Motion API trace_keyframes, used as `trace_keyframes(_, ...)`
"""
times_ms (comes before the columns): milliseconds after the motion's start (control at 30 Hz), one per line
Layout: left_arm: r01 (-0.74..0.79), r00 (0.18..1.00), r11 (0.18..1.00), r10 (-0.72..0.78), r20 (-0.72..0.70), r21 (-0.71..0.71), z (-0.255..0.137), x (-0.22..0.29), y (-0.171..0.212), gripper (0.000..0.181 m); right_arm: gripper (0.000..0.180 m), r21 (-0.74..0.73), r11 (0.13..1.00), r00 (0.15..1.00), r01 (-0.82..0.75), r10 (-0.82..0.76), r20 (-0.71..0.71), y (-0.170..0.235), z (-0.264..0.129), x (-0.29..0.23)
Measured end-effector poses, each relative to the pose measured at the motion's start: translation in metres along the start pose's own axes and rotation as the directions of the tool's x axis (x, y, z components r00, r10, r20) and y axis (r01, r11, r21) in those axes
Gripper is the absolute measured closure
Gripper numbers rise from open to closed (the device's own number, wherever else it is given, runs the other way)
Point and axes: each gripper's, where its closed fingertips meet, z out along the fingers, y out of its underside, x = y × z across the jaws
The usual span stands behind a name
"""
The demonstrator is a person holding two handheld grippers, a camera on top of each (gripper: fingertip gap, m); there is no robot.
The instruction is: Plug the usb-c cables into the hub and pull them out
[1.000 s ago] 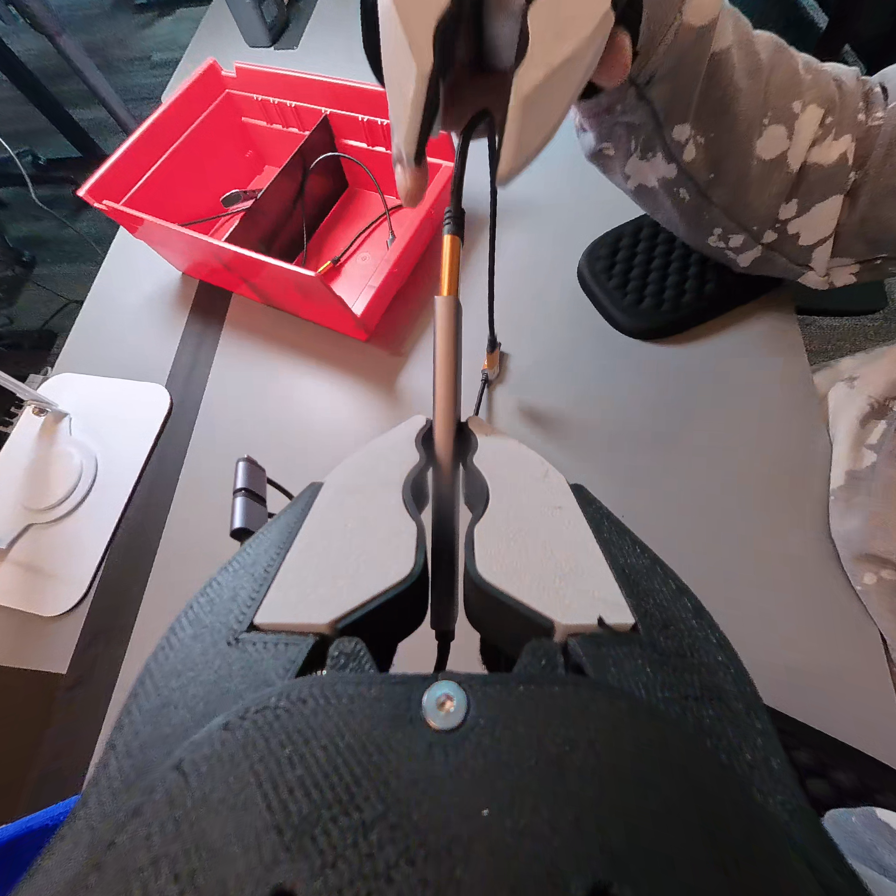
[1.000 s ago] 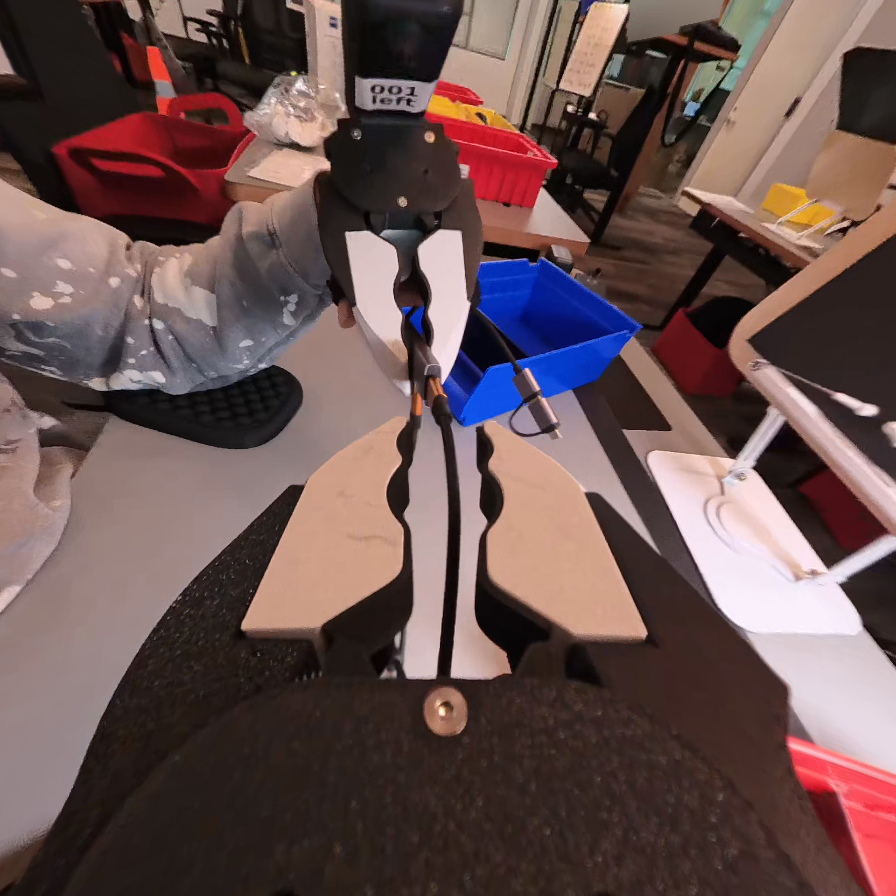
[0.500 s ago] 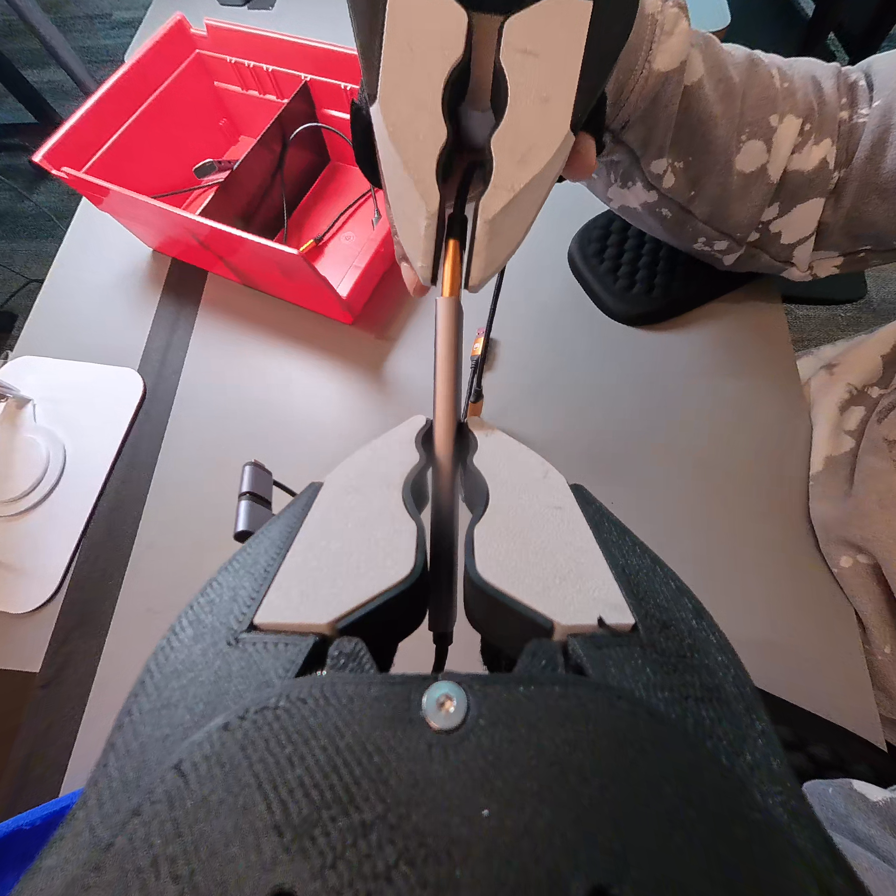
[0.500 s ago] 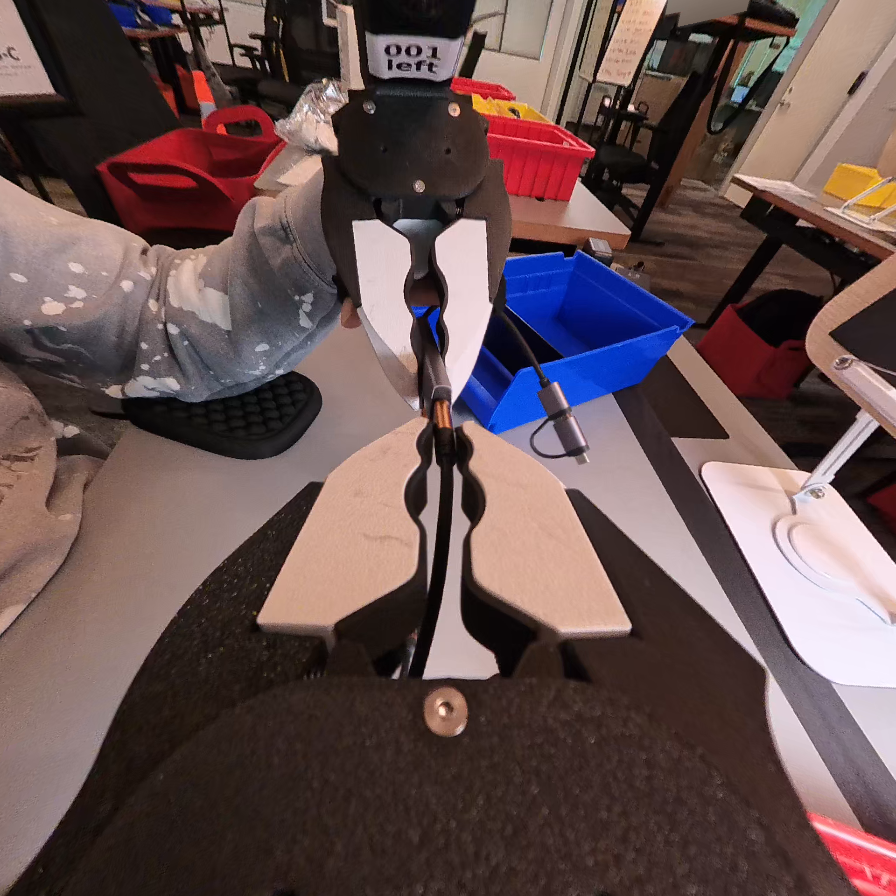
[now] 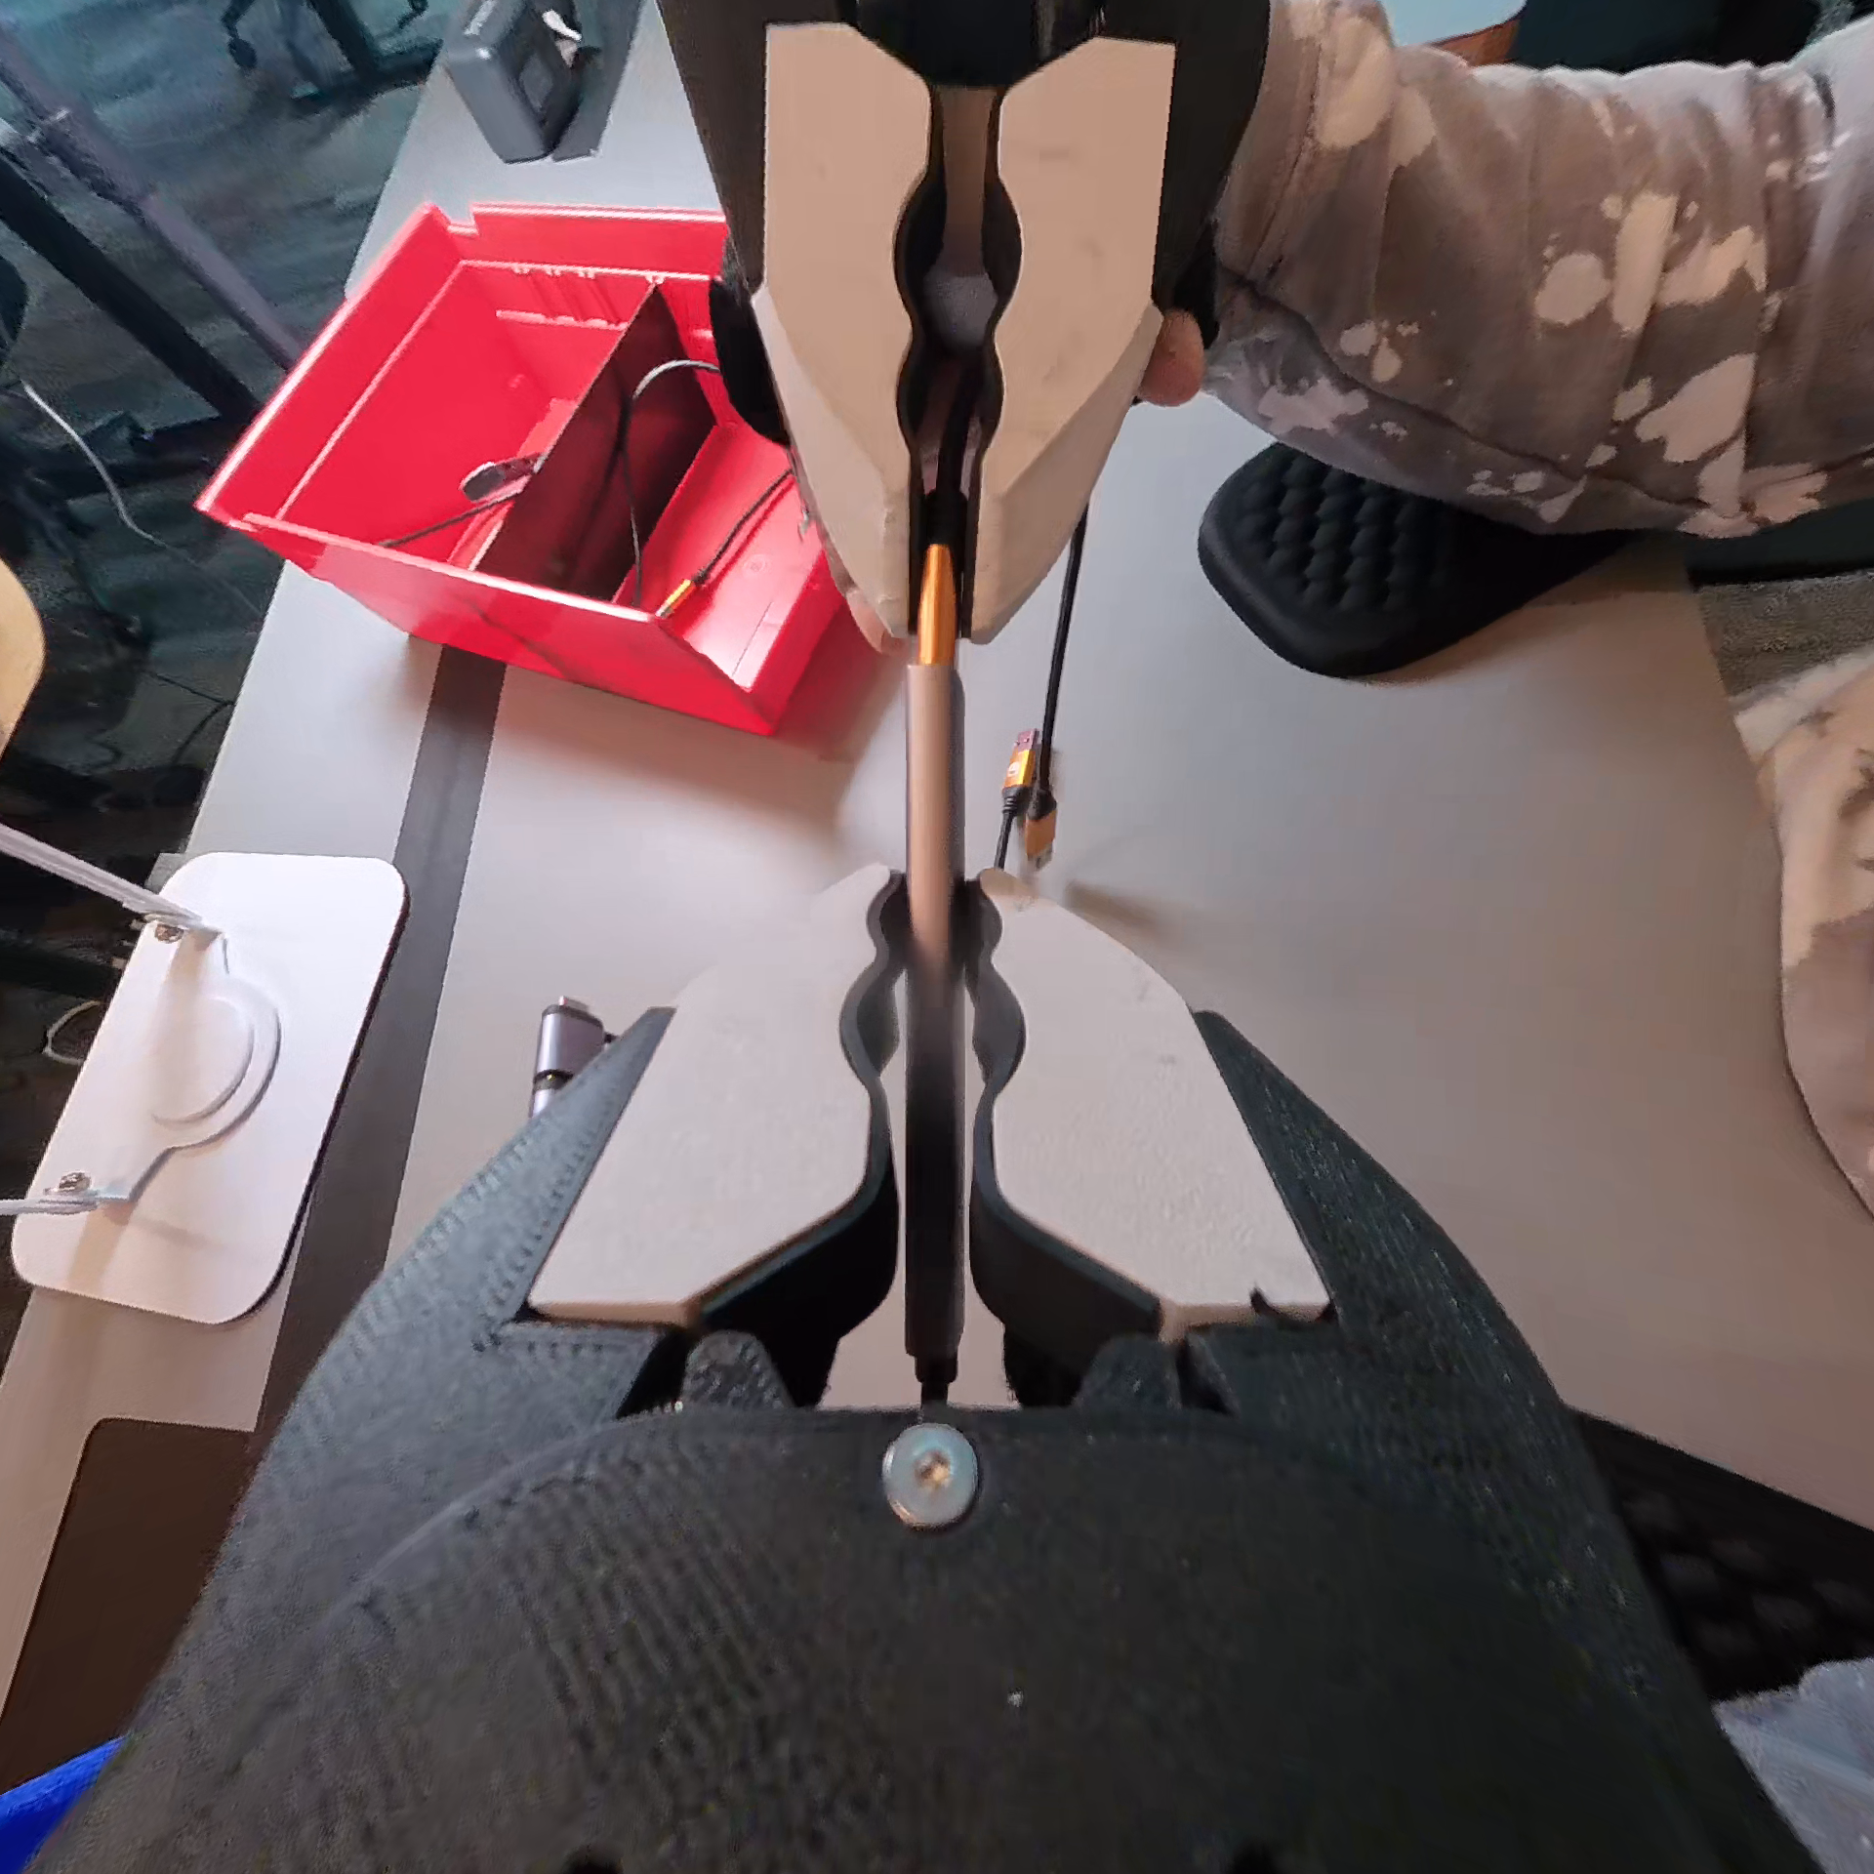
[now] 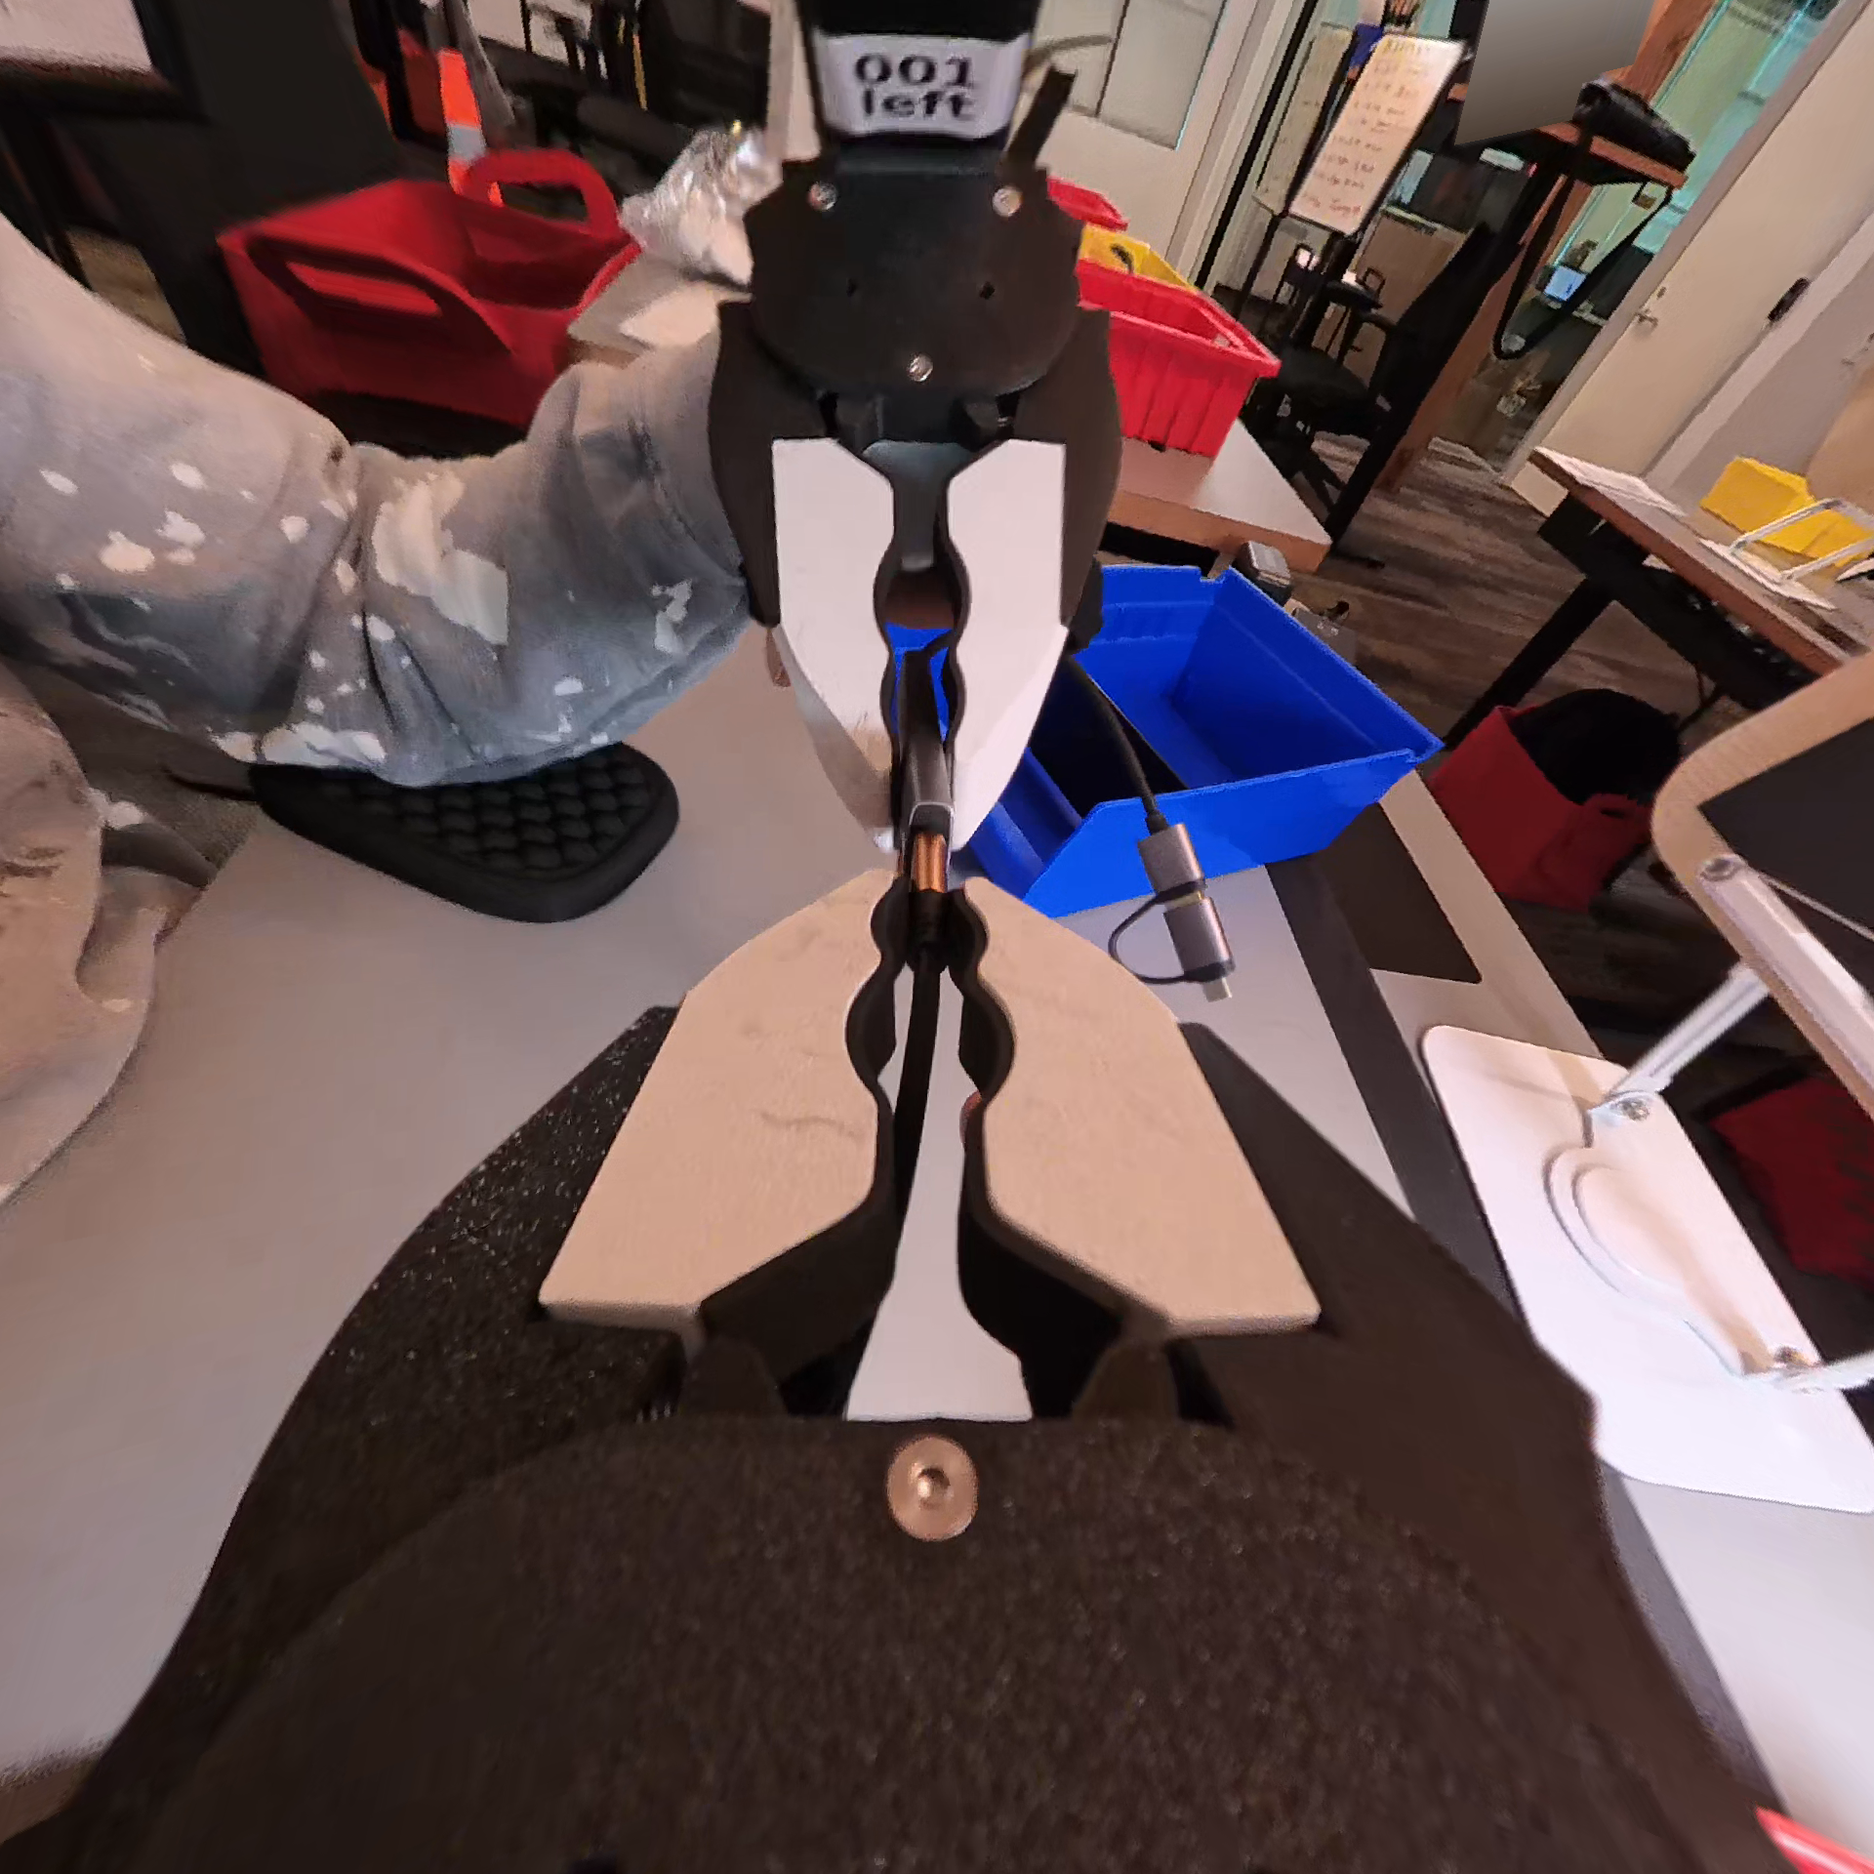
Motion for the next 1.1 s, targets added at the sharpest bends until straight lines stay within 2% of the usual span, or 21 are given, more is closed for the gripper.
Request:
trace_keyframes(33, -0.022, 1.0, 1.0, 0.022, -0.006, -0.004, -0.002, 0.002, 0.001, 0.17, 0.172, -0.009, 1.0, 1.0, 0.012, -0.012, 0.012, -0.001, 0.001, -0.003)
trace_keyframes(167, -0.074, 0.997, 0.997, 0.074, -0.003, -0.025, -0.009, 0.008, 0.001, 0.17, 0.172, -0.016, 1.0, 0.998, 0.006, -0.006, 0.057, -0.001, 0.003, -0.01)
trace_keyframes(500, -0.049, 0.998, 0.999, 0.05, -0.047, 0.013, -0.009, 0.007, 0.001, 0.17, 0.172, -0.038, 0.999, 0.999, 0.008, -0.006, 0.049, -0.001, -0.001, -0.009)
trace_keyframes(533, -0.048, 0.999, 0.998, 0.047, -0.02, -0.044, -0.011, 0.002, 0.011, 0.17, 0.172, -0.028, 1.0, 0.999, -0.003, 0.004, 0.037, -0.002, -0.01, -0.006)
trace_keyframes(567, -0.025, 0.998, 0.989, 0.034, 0.057, -0.148, -0.019, -0.013, 0.035, 0.17, 0.172, 0.045, 0.998, 0.999, -0.033, 0.034, -0.012, -0.01, -0.033, 0.005)
trace_keyframes(600, 0.037, 0.994, 0.988, -0.021, 0.108, -0.152, -0.032, -0.027, 0.051, 0.17, 0.172, 0.128, 0.989, 0.995, -0.068, 0.077, -0.065, -0.019, -0.063, 0.015)
trace_keyframes(667, 0.171, 0.984, 0.985, -0.171, 0.046, -0.004, -0.056, -0.033, 0.056, 0.17, 0.172, 0.146, 0.989, 0.972, -0.038, 0.07, -0.224, -0.021, -0.104, 0.035)
trace_keyframes(767, 0.151, 0.981, 0.985, -0.16, 0.11, 0.088, -0.064, -0.048, 0.046, 0.17, 0.172, 0.088, 0.996, 0.924, 0.002, 0.032, -0.381, -0.031, -0.133, 0.063)
trace_keyframes(933, 0.13, 0.98, 0.989, -0.139, 0.146, 0.066, -0.05, -0.054, 0.042, 0.17, 0.172, -0.08, 0.997, 0.84, -0.001, -0.043, -0.54, -0.036, -0.157, 0.135)
trace_keyframes(1100, 0.124, 0.98, 0.983, -0.143, 0.137, 0.138, -0.062, -0.05, 0.031, 0.17, 0.172, -0.129, 0.987, 0.772, -0.092, -0.011, -0.636, 0.011, -0.162, 0.185)
